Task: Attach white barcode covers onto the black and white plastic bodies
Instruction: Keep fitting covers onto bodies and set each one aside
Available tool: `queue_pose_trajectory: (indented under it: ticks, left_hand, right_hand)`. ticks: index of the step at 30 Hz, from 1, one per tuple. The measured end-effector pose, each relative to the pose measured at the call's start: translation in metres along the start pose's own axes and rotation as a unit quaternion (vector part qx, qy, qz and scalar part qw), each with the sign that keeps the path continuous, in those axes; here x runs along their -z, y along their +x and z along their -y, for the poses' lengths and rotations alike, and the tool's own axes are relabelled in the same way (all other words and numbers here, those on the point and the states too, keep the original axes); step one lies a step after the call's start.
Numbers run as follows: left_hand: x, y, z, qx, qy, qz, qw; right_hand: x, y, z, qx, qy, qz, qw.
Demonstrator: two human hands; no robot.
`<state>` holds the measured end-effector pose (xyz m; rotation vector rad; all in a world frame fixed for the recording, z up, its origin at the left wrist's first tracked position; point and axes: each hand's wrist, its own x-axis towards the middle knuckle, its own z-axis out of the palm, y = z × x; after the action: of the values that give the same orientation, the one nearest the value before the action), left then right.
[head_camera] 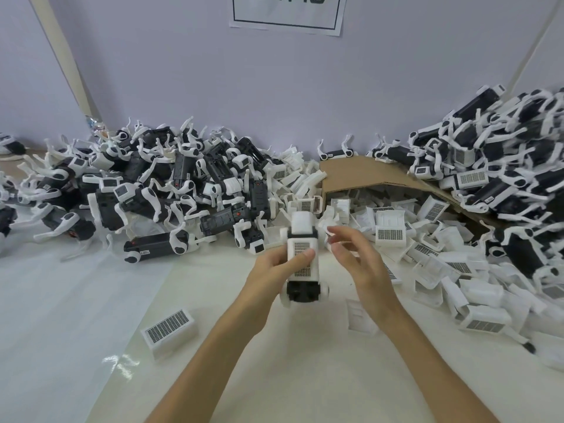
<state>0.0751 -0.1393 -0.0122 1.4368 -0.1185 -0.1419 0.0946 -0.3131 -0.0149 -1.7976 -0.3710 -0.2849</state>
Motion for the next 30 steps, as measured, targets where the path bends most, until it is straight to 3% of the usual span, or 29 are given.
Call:
queue_pose_trajectory:
  ticks: [6,9,12,14,16,20,23,26,30]
  left_hand:
    - [-0.002,-0.001,0.003,0.066,0.099,0.093,0.988]
    - [-0.006,0.004,0.008,0.094,0.143,0.037,0.985]
    - [0.001,0.013,0.013,0.044,0.075,-0.074,0.993]
    - [0.013,0.02,0.013,-0.004,0.018,-0.15,0.988]
    - [0.022,0.024,0.012,-0.018,-0.023,-0.186,0.982]
    - [0.021,0.027,0.009,0.009,-0.057,-0.168,0.984]
    - [0.016,0.025,0.008,0.018,-0.072,-0.143,0.987]
    - [0.016,0.025,0.005,0.019,-0.08,-0.133,0.988]
    - [0.018,0.022,0.008,-0.011,-0.065,-0.164,0.984]
  right_hand:
    - [0.017,0.004,0.005,-0.042,0.052,0.12,0.991]
    - [0.027,0.004,0.011,-0.061,0.034,0.146,0.987]
    - [0.043,0.009,0.013,-0.108,0.059,0.137,0.983]
    - [0.059,0.021,0.02,-0.137,0.085,0.093,0.983]
    - [0.085,0.044,0.037,-0.143,0.127,-0.001,0.982]
    - [0.167,0.105,0.107,-0.037,0.29,-0.223,0.93]
    - [0.217,0.145,0.151,-0.018,0.305,-0.261,0.916]
    - [0.208,0.147,0.149,-0.032,0.119,-0.236,0.964]
    - [0.143,0.09,0.078,-0.073,-0.065,-0.161,0.982]
